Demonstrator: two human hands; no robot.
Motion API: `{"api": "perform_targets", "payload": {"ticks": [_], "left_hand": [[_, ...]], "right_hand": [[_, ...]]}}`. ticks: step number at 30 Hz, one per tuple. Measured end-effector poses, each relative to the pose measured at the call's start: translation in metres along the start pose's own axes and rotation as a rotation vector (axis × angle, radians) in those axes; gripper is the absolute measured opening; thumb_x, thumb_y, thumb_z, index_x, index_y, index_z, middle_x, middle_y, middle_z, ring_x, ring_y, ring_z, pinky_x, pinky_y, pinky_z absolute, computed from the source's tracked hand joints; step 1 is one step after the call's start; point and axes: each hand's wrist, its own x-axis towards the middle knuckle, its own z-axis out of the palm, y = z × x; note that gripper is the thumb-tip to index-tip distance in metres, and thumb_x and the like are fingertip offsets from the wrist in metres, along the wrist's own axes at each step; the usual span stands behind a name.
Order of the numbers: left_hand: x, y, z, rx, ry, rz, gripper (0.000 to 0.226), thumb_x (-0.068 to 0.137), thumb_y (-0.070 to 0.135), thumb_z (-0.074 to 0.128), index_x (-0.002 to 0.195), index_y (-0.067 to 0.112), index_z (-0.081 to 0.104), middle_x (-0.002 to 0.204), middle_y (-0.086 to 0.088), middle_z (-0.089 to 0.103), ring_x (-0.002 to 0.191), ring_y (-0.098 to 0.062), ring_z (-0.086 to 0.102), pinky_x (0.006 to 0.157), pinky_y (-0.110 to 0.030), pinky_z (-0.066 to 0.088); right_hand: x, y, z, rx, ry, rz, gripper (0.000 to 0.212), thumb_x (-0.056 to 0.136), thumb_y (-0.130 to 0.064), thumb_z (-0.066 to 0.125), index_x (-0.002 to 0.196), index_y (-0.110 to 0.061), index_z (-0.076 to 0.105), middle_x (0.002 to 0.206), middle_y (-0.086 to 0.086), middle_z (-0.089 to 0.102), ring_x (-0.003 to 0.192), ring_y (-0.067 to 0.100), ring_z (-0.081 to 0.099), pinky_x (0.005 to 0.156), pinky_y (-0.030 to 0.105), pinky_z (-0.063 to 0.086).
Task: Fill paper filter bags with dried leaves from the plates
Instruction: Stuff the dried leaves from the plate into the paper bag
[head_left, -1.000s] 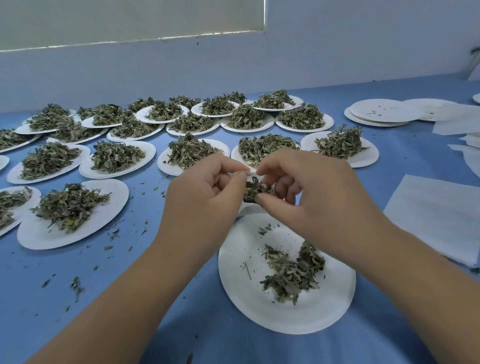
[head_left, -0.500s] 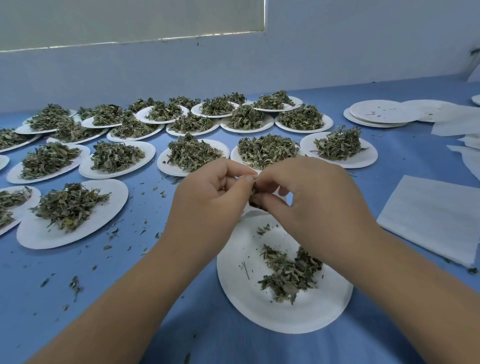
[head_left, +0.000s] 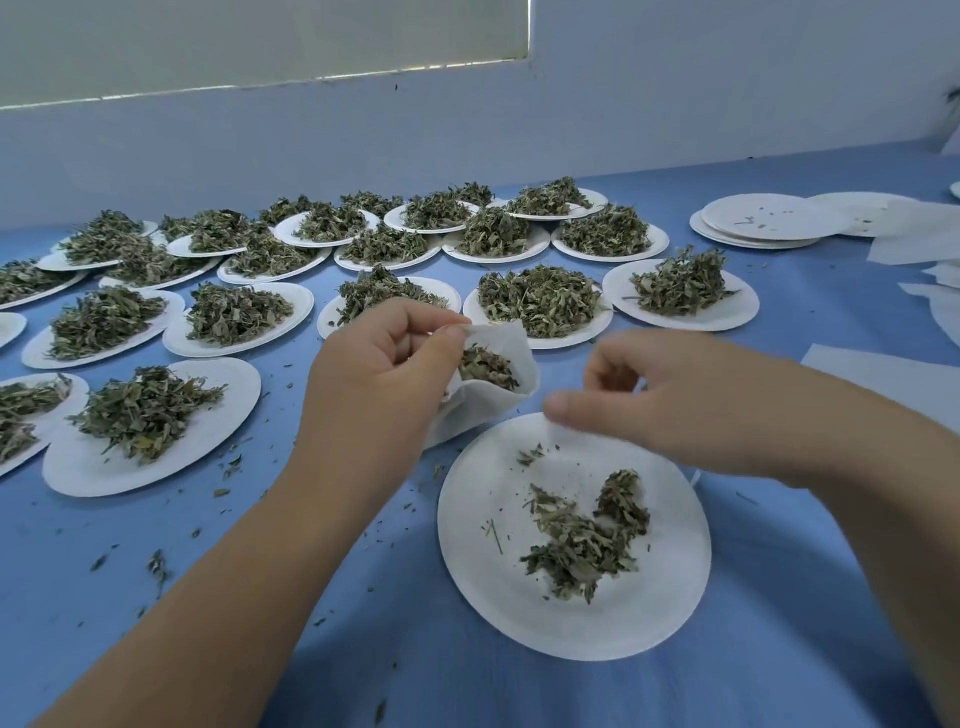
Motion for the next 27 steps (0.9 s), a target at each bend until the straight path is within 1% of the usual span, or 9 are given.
{"api": "perform_targets", "payload": {"ticks": [2,4,6,10,13,17,20,24,27], "left_hand": [[0.001,-0.001,0.0,0.003,-0.001,0.007,0.012,0.094,0.016,0.06,0.088,0.018,0.07,0.045,0.017,0.046,0.037,-0.001,0.038,0.041,-0.011,0.03],[0.001,-0.001,0.002,0.015,-0.005,0.013,0.013,0.094,0.016,0.06,0.088,0.019,0.071,0.044,0.017,0.045,0.037,-0.001,0.036,0.041,-0.012,0.03],[0.0,-0.001,0.004,0.023,-0.009,0.015,0.014,0.094,0.016,0.06,0.087,0.019,0.071,0.044,0.016,0.044,0.037,-0.002,0.035,0.042,-0.014,0.03],[0.0,-0.001,0.005,0.015,-0.011,0.007,0.013,0.094,0.015,0.06,0.087,0.018,0.071,0.044,0.016,0.045,0.037,-0.002,0.037,0.045,-0.018,0.031],[0.0,-0.001,0.005,0.02,-0.008,0.009,0.013,0.094,0.015,0.059,0.088,0.017,0.071,0.043,0.016,0.044,0.037,-0.002,0.036,0.046,-0.019,0.03],[0.0,-0.001,0.005,0.029,-0.006,0.014,0.014,0.094,0.015,0.06,0.087,0.018,0.071,0.044,0.015,0.044,0.038,-0.003,0.036,0.046,-0.02,0.03],[-0.001,-0.001,0.005,0.021,-0.004,0.011,0.014,0.094,0.015,0.06,0.086,0.019,0.071,0.044,0.014,0.045,0.038,-0.004,0.036,0.046,-0.022,0.031],[-0.001,-0.001,0.003,0.018,-0.002,0.018,0.014,0.093,0.015,0.06,0.086,0.02,0.071,0.045,0.015,0.045,0.038,-0.004,0.037,0.043,-0.017,0.031],[-0.001,-0.001,0.002,0.029,-0.003,0.023,0.015,0.093,0.016,0.06,0.085,0.022,0.071,0.047,0.014,0.047,0.039,-0.004,0.037,0.042,-0.015,0.031]], "right_hand": [[-0.006,0.001,-0.002,-0.167,-0.196,0.062,0.075,0.04,-0.099,0.035,0.086,-0.042,0.051,0.089,-0.022,0.058,0.079,-0.005,0.055,0.074,0.028,0.048],[-0.011,0.001,0.0,-0.228,-0.306,0.052,0.081,0.032,-0.103,0.037,0.091,-0.048,0.045,0.098,-0.023,0.054,0.088,-0.004,0.054,0.082,0.031,0.049],[-0.015,0.0,0.003,-0.235,-0.346,0.028,0.082,0.028,-0.1,0.043,0.093,-0.051,0.04,0.1,-0.027,0.049,0.091,-0.004,0.053,0.083,0.031,0.048],[-0.016,-0.002,0.013,-0.265,-0.358,-0.052,0.077,0.032,-0.095,0.052,0.094,-0.053,0.035,0.098,-0.027,0.044,0.087,-0.003,0.052,0.079,0.031,0.048],[-0.014,-0.002,0.021,-0.31,-0.32,-0.104,0.066,0.046,-0.085,0.061,0.094,-0.049,0.036,0.096,-0.023,0.042,0.084,-0.001,0.051,0.074,0.03,0.048],[-0.008,0.0,0.025,-0.337,-0.256,-0.147,0.046,0.065,-0.067,0.068,0.095,-0.044,0.043,0.095,-0.019,0.045,0.086,0.002,0.052,0.077,0.034,0.051],[-0.005,-0.001,0.026,-0.329,-0.226,-0.172,0.035,0.071,-0.058,0.069,0.093,-0.043,0.046,0.095,-0.018,0.046,0.084,0.0,0.051,0.074,0.027,0.049],[-0.009,-0.001,0.02,-0.302,-0.233,-0.132,0.056,0.059,-0.071,0.07,0.099,-0.047,0.038,0.1,-0.022,0.04,0.082,-0.002,0.052,0.072,0.027,0.048],[-0.012,-0.001,0.015,-0.288,-0.254,-0.06,0.071,0.047,-0.084,0.062,0.103,-0.048,0.036,0.102,-0.024,0.039,0.086,-0.002,0.052,0.075,0.029,0.048]]}}
